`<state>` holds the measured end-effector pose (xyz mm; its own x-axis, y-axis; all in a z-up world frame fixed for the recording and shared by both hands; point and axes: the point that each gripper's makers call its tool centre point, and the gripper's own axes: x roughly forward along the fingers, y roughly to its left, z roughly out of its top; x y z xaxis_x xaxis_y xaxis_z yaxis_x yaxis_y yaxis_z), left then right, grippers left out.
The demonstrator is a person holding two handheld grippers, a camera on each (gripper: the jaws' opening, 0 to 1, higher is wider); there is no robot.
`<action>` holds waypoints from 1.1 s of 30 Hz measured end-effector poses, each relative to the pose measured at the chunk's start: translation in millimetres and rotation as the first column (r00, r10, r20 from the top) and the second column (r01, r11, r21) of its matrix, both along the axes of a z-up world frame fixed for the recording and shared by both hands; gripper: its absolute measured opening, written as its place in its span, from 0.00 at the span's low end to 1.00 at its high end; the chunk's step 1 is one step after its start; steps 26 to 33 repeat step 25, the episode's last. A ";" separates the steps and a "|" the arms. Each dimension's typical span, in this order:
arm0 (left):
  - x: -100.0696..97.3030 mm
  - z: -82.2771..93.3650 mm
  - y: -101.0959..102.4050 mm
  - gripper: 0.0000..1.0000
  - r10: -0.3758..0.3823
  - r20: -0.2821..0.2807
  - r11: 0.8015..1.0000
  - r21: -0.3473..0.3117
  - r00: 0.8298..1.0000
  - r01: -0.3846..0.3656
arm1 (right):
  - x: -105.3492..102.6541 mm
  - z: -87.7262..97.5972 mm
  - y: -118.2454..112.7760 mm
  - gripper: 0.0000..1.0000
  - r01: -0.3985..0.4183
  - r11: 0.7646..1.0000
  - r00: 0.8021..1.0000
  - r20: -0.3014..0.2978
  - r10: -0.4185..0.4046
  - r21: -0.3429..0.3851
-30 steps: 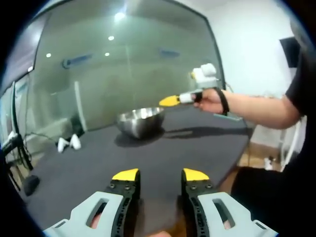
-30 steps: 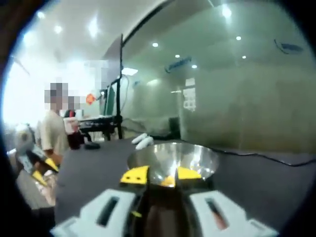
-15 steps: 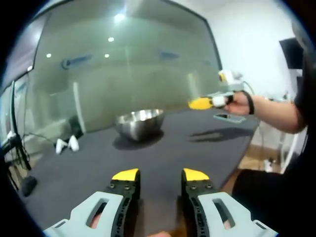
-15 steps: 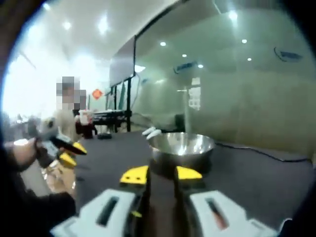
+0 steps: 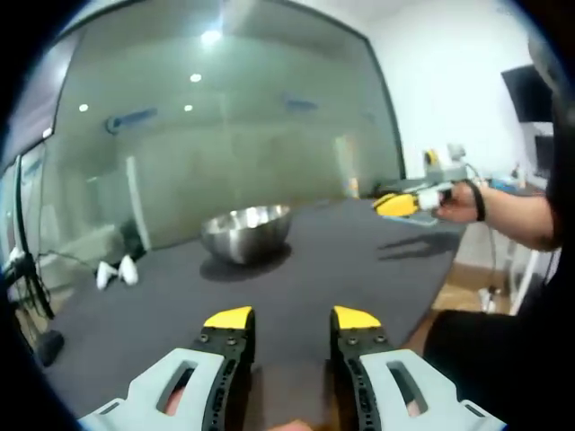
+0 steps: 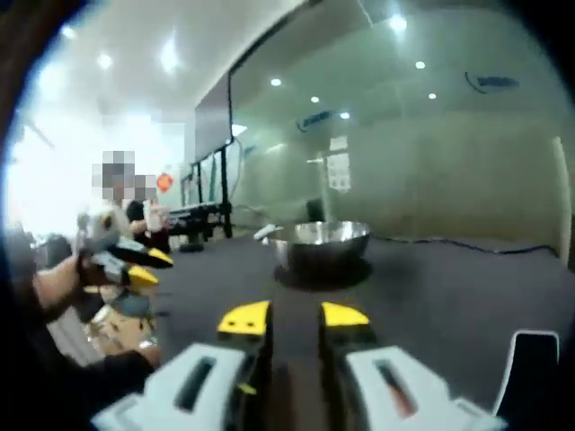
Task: Pick up the QQ candy scattered on the table and place it into the stainless steel bowl on the table
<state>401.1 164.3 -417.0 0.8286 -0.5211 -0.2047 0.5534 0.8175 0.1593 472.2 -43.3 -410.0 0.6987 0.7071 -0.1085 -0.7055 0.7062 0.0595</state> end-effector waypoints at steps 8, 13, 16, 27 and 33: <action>0.3 -1.6 1.7 0.35 0.005 -0.006 1.000 -0.001 1.000 -0.005 | 1.8 5.2 1.8 0.21 -0.010 1.000 1.000 0.012 0.010 0.006; 0.5 -1.6 1.6 0.35 0.003 -0.007 1.000 0.003 1.000 -0.003 | 0.3 3.6 3.5 0.21 -0.016 1.000 1.000 0.019 0.016 -0.015; 0.7 -2.6 2.5 0.35 0.006 -0.010 1.000 0.002 1.000 -0.006 | -1.1 2.2 4.5 0.21 -0.022 1.000 1.000 0.018 0.022 -0.019; 0.8 1.3 1.6 0.35 0.013 0.005 1.000 0.003 1.000 -0.013 | 0.4 3.2 0.7 0.21 -0.020 1.000 1.000 0.017 0.020 -0.010; 0.8 1.3 1.6 0.35 0.013 0.005 1.000 0.003 1.000 -0.013 | 0.4 3.2 0.7 0.21 -0.020 1.000 1.000 0.017 0.020 -0.010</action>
